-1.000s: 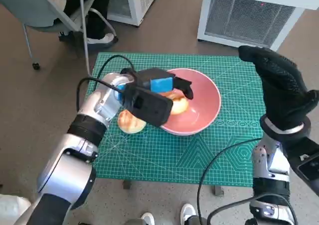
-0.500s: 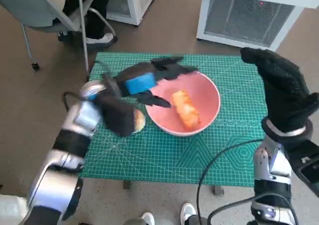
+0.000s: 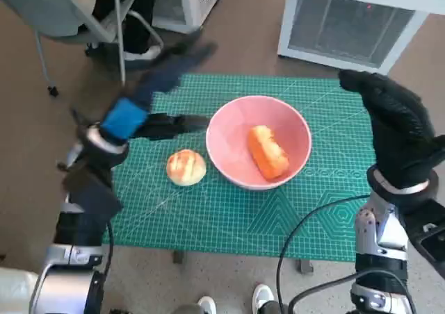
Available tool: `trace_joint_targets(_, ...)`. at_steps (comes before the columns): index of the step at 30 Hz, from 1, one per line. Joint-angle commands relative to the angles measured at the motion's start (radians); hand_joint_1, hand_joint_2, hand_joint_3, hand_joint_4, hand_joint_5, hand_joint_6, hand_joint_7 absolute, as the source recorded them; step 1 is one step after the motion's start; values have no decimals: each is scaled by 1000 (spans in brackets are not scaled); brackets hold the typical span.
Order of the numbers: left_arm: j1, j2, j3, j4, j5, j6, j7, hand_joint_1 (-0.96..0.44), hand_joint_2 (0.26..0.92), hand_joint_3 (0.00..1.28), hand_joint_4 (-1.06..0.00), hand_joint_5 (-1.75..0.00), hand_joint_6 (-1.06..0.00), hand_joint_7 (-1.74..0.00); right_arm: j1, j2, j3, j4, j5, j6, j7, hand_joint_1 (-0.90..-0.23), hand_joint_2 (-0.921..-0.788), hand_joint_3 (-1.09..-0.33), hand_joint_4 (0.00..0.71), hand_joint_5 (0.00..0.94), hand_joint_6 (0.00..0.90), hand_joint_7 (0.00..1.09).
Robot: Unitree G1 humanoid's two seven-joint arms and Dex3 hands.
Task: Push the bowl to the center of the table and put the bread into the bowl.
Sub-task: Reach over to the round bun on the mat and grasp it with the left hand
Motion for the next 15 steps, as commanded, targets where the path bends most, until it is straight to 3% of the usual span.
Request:
trace_joint_targets(1, 86, -51, 35, -68, -88, -1, 29, -373, 921, 141, -311, -40, -424, -107, 12, -8, -8, 4, -2, -6, -10, -590, -921, -800, 235, 1, -1, 582)
trace_joint_targets(6, 146, -126, 46, -98, -202, -4, 30, -450, 921, 237, -323, -28, -413, -99, 0, -6, -8, 11, -12, -11, -18, -587, -921, -806, 237, 2, -1, 583)
trace_joint_targets(15, 206, -236, 27, -139, -342, 13, -25, -471, 921, 264, -296, -4, -428, -84, -27, -8, 0, 23, -28, -14, -29, -582, -921, -808, 239, 3, -1, 582)
